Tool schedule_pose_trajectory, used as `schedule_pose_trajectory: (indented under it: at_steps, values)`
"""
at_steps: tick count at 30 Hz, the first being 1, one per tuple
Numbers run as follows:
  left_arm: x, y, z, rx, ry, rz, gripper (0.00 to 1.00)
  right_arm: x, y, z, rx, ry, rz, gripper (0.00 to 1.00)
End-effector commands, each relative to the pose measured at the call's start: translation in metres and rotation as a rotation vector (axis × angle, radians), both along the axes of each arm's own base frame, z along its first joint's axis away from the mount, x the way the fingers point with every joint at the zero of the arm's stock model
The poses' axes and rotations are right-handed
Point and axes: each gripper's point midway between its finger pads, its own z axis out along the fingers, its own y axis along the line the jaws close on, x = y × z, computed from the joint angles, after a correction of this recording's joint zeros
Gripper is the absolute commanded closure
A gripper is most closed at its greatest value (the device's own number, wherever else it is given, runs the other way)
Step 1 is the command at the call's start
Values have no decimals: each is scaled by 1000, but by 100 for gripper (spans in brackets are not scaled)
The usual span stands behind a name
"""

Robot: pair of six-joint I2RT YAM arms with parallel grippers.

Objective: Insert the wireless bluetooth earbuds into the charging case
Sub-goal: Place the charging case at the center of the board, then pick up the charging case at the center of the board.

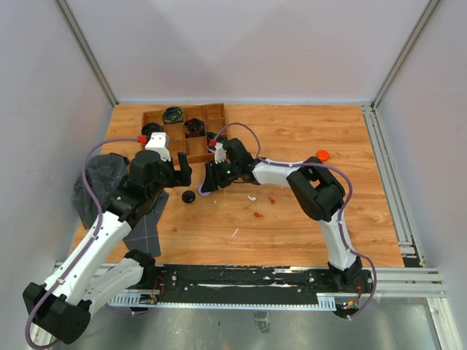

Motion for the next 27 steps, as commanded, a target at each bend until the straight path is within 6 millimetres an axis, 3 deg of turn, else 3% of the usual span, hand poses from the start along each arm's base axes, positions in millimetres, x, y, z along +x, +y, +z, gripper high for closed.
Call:
schedule_pose_trajectory:
  at_steps: [1,4,9,14,20,27]
  values:
    - [2,1,10,-15,-54,-6,6,2,-1,-8,-59,-8,-3,44]
    - [2,1,10,-14,-51,-7,6,9,-14,-12,-121,-56,-42,36]
    - [1,2,11,-18,-58,-4,6,15,-41,5,-175,-139,-77,23]
    - [1,4,12,-17,-62,6,6,14,-81,25,-306,-238,-97,11]
    - [0,6,12,-15,-66,13,5,19,-159,37,-538,-292,-179,1]
    - [-2,5,16,-26,-80,8,5,31,-265,49,-720,-249,-389,2]
